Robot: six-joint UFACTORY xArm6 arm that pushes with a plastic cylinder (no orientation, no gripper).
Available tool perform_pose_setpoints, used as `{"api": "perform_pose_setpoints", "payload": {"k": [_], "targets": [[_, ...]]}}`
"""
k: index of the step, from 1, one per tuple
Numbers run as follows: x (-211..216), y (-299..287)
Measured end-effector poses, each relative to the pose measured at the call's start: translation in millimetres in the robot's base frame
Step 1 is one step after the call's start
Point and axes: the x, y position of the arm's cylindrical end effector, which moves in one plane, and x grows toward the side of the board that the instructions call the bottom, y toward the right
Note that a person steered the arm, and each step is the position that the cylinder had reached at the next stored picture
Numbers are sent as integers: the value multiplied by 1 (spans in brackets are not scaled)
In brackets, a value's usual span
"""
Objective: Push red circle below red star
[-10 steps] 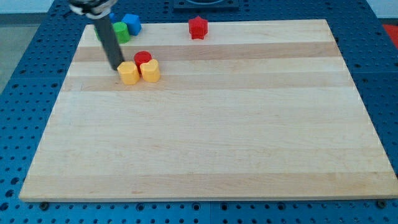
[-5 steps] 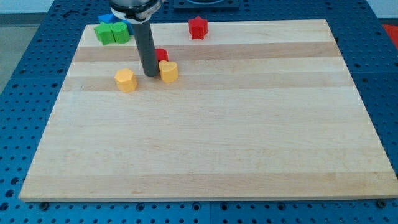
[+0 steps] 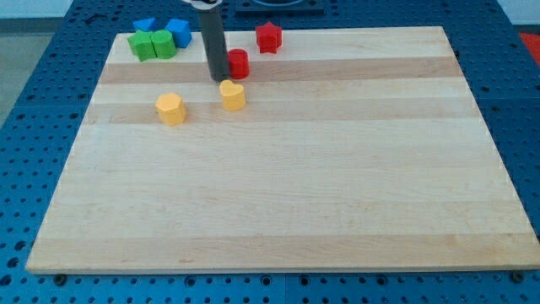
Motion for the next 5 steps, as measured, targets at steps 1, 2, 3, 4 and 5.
{"api": "perform_pose_setpoints", "payload": {"k": [1, 2, 3, 4, 5], "targets": [[-4, 22], [-11, 35], [-14, -2], [-23, -6], [-37, 4]]}}
